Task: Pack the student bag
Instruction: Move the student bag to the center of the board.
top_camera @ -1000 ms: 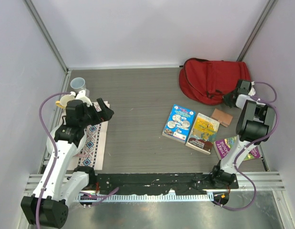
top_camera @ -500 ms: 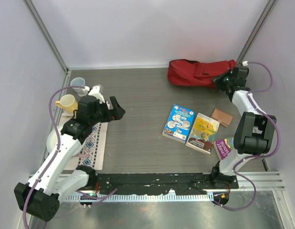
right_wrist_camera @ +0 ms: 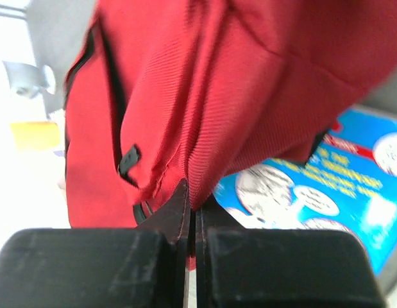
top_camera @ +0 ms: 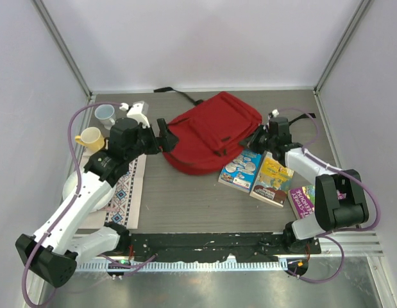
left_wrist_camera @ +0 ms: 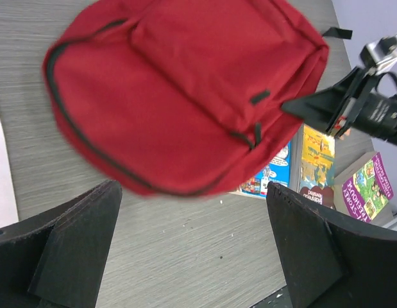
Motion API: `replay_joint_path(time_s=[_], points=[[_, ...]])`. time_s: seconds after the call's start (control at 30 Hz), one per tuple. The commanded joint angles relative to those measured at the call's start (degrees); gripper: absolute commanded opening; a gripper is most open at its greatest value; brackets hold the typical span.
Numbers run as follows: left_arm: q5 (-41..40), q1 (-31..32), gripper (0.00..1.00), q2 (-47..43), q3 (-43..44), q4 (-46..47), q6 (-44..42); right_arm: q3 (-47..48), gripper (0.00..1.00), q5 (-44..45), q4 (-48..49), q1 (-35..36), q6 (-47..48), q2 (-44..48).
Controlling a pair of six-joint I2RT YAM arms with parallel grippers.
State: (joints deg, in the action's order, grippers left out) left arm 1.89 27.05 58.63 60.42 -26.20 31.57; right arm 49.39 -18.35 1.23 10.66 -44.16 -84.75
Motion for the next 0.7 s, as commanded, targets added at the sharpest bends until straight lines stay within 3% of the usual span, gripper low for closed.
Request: replay_joint_path(time_s=[0.0, 0.37, 0.67], points=[[-0.7, 2.8, 1.0, 3.4, 1.6, 3.5, 0.9, -5.2, 0.01, -2.0, 4.0, -0.9, -0.1, 3.8], [-1.4, 17.4, 0.98, 20.0, 5.5, 9.5, 4.1, -10.3, 0.01, -2.7, 6.7, -0.9, -0.7, 3.1], [-1.5, 22.0, 0.75, 33.2, 10.1, 10.1, 13.9, -12.4, 0.01, -1.6, 6.7, -0.7, -1.1, 6.3]])
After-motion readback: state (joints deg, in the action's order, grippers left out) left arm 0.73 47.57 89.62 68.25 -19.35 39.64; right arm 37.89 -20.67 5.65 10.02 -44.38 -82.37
